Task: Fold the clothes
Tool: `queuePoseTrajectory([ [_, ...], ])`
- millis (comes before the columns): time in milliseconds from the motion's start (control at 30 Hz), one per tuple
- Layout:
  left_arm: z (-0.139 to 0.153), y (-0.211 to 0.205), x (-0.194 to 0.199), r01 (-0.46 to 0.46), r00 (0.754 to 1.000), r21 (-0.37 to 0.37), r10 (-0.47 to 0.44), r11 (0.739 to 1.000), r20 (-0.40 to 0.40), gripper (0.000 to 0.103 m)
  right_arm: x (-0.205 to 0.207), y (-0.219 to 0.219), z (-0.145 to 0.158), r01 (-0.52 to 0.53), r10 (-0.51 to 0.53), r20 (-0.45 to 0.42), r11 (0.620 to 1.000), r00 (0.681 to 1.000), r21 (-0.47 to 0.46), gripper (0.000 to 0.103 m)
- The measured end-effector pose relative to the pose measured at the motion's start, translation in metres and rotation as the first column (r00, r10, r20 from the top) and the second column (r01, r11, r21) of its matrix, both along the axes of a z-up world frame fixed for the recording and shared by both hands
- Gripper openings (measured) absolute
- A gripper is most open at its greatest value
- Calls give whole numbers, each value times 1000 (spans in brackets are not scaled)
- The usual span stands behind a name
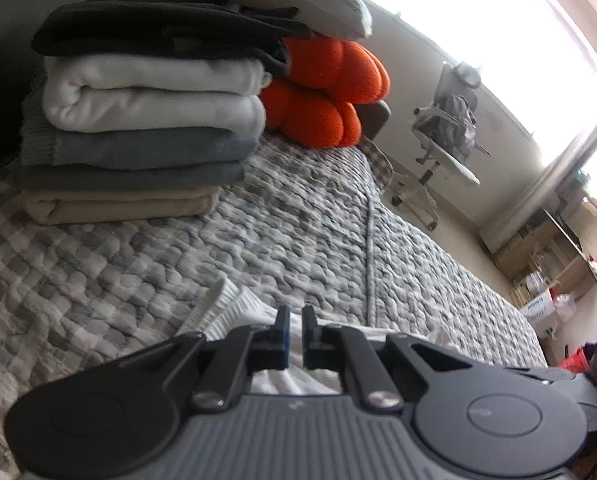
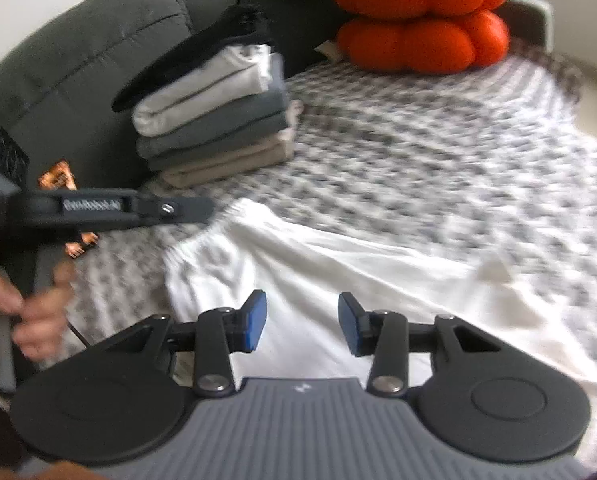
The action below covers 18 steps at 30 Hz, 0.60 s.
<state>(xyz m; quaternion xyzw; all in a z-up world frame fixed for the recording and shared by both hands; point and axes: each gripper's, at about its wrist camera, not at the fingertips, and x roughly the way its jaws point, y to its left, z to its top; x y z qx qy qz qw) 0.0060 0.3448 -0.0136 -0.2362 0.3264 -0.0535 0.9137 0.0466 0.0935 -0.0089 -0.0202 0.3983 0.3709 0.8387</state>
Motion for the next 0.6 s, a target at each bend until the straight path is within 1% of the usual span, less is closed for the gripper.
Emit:
queuePoseTrajectory([
  [100, -3, -7, 5, 33, 999, 12, -33, 999, -5, 4, -7, -25, -1, 30, -29, 38, 999, 999, -31, 44],
  [200, -9, -17, 10, 65, 998, 38, -65, 997, -17, 4, -10, -45, -4, 62, -60, 46, 997, 997, -42, 44],
  [333, -20, -26, 20, 71, 997, 76, -67, 995, -47, 4, -7, -65, -12, 105, -103, 35, 994, 994, -41, 44],
  [433, -30, -29, 28, 50, 997, 110, -42, 993, -70, 4, -4, -78, -17, 137, -136, 30, 990, 990, -34, 44],
  [467, -34, -30, 30, 38, 996, 125, -28, 991, -79, 4, -2, -82, -19, 145, -144, 33, 989, 989, -31, 40],
  [533, -42, -28, 36, 3, 995, 172, 14, 985, -97, 3, 3, -89, -22, 160, -159, 38, 987, 987, -22, 39],
  [600, -48, -23, 39, -17, 996, 159, 31, 987, -87, 3, 8, -98, -25, 178, -177, 38, 984, 983, -5, 36],
])
